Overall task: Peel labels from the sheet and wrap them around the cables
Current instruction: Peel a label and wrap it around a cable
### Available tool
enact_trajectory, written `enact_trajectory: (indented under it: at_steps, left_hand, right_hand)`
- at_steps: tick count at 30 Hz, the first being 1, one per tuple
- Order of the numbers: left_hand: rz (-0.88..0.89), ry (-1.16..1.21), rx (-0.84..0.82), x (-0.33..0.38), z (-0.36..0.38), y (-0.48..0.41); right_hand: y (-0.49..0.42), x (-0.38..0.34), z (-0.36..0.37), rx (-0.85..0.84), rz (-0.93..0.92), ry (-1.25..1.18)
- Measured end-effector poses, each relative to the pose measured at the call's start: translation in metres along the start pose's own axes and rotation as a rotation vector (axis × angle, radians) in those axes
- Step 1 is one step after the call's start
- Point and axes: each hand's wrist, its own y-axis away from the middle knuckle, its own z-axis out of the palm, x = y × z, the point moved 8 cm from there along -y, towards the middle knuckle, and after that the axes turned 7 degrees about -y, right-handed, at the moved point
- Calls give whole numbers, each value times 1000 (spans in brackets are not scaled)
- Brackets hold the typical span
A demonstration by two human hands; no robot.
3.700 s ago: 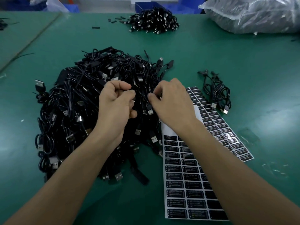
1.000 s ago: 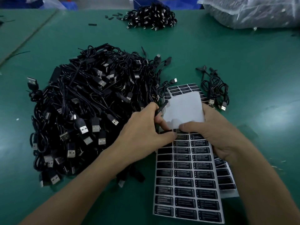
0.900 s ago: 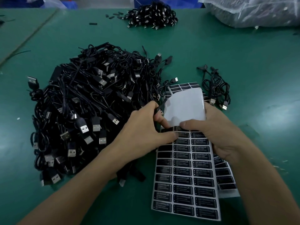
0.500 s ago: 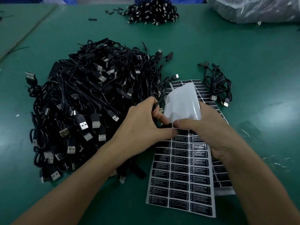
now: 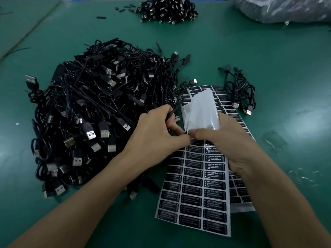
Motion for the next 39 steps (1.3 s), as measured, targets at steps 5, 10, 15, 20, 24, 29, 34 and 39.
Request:
enact_trajectory:
  at_steps: [5, 10, 15, 20, 24, 29, 34, 39]
  left_hand:
    - [-42, 56, -22, -7, 1, -2]
    - [-52, 104, -32, -10, 2, -4]
    - [-77, 156, -2, -12, -3, -5]
    - [-165, 275, 130, -18, -19, -5]
    - [-251, 374, 226, -27, -28, -6]
    - [-265, 388, 231, -25, -29, -4]
    - [-282, 397, 245, -24, -29, -3]
    - [-287, 397, 245, -26, -30, -3]
  right_hand:
    - [0, 1, 1, -12, 10, -9]
    - [0, 1, 0, -10, 18, -5]
    - [2, -5, -3, 13, -33, 50]
    - [4, -17, -28, 122, -172, 179]
    - [-1, -16, -39, 130, -162, 296]
    - [-7, -15, -37, 99, -136, 352]
    - [-11, -19, -20, 35, -186, 461]
    - [-14, -28, -36, 57, -238, 509]
